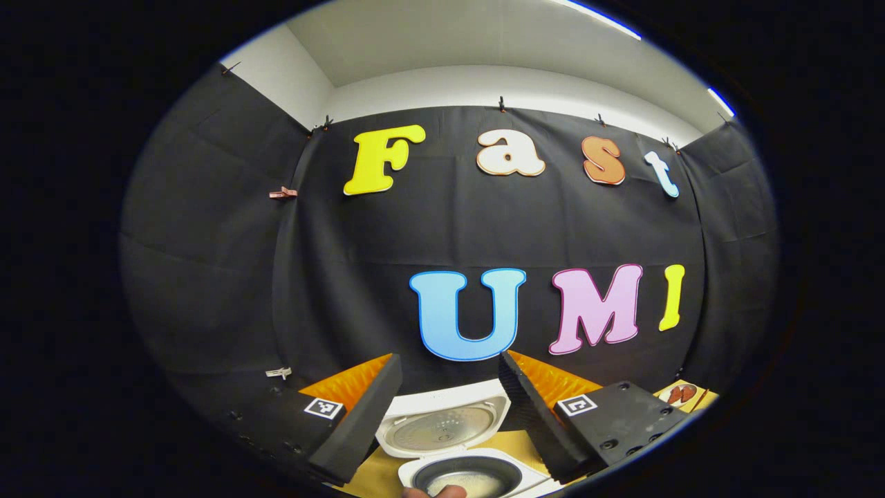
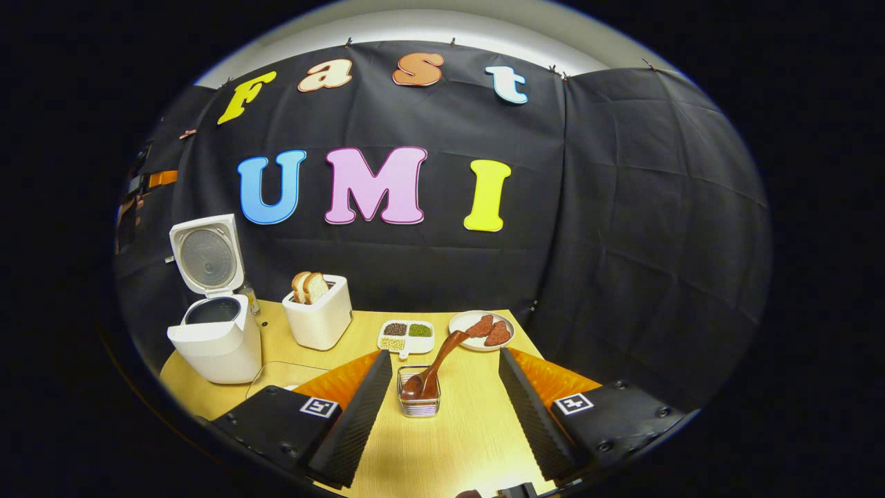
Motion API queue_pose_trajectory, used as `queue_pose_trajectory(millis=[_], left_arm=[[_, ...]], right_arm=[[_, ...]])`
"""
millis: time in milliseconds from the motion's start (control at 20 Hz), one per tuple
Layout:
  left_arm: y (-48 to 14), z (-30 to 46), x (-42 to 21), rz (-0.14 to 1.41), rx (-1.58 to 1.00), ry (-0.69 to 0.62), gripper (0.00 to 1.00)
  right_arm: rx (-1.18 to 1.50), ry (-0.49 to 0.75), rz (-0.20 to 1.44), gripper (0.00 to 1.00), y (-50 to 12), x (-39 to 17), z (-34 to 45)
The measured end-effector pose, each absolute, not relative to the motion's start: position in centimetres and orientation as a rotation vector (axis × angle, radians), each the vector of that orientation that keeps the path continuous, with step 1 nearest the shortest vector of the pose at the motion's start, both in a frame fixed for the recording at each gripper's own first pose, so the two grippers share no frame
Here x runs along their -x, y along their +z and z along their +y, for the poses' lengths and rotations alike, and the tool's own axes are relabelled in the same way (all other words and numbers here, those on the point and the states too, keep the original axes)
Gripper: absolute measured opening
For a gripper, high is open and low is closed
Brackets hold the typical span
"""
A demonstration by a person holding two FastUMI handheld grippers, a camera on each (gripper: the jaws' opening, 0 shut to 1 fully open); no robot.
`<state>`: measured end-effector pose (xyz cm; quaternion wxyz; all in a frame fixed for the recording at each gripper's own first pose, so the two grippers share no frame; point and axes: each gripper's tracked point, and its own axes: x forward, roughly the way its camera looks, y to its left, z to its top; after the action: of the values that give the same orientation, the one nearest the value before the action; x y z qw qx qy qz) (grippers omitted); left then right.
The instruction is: Close the left gripper, press the button to open the rice cooker; take a wooden spoon from the chopstick holder with the right hand, scoop a spoonful of rice and pour it into the rice cooker, then put the wooden spoon back into the chopstick holder.
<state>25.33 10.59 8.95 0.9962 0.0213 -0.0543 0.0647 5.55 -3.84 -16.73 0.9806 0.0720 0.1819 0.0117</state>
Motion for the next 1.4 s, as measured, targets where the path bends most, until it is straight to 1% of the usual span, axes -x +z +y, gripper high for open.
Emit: queue_pose_trajectory(millis=[200,450,600,850,950,1000,1150,1250,1400], left_arm=[[7.4,11.9,-31.0,-0.08,-0.028,0.137,0.96],[3.7,13.2,-37.1,-0.01,-0.09,0.157,0.96],[1.1,13.4,-39.6,0.041,-0.099,0.158,0.96],[-1.6,13.6,-43.4,0.102,-0.16,0.165,0.96],[-2.9,14.4,-43.2,0.13,-0.154,0.169,0.96],[-2.8,14.4,-43.1,0.121,-0.136,0.171,0.98],[-3.6,14.4,-42.1,0.146,-0.072,0.186,0.99],[-4.2,13.8,-40.7,0.17,-0.003,0.186,1.0],[-4.7,12.3,-38.7,0.204,-0.002,0.178,1.0]], right_arm=[[-0.136,-0.008,0.366,0.98,-16.0,-3.5,-3.7],[-0.153,-0.058,0.348,0.98,-13.9,-1.1,-4.2],[-0.178,-0.083,0.335,0.98,-12.6,0.1,-4.5],[-0.179,-0.107,0.33,0.98,-12.1,1.3,-4.8],[-0.172,-0.096,0.34,0.98,-12.2,1.6,-4.5],[-0.17,-0.091,0.343,0.98,-12.3,1.5,-4.3],[-0.177,-0.074,0.346,0.98,-12.3,1.1,-4.2],[-0.195,-0.06,0.344,0.98,-12.1,0.8,-4.0],[-0.2,-0.035,0.341,0.98,-12.2,0.7,-4.0]])
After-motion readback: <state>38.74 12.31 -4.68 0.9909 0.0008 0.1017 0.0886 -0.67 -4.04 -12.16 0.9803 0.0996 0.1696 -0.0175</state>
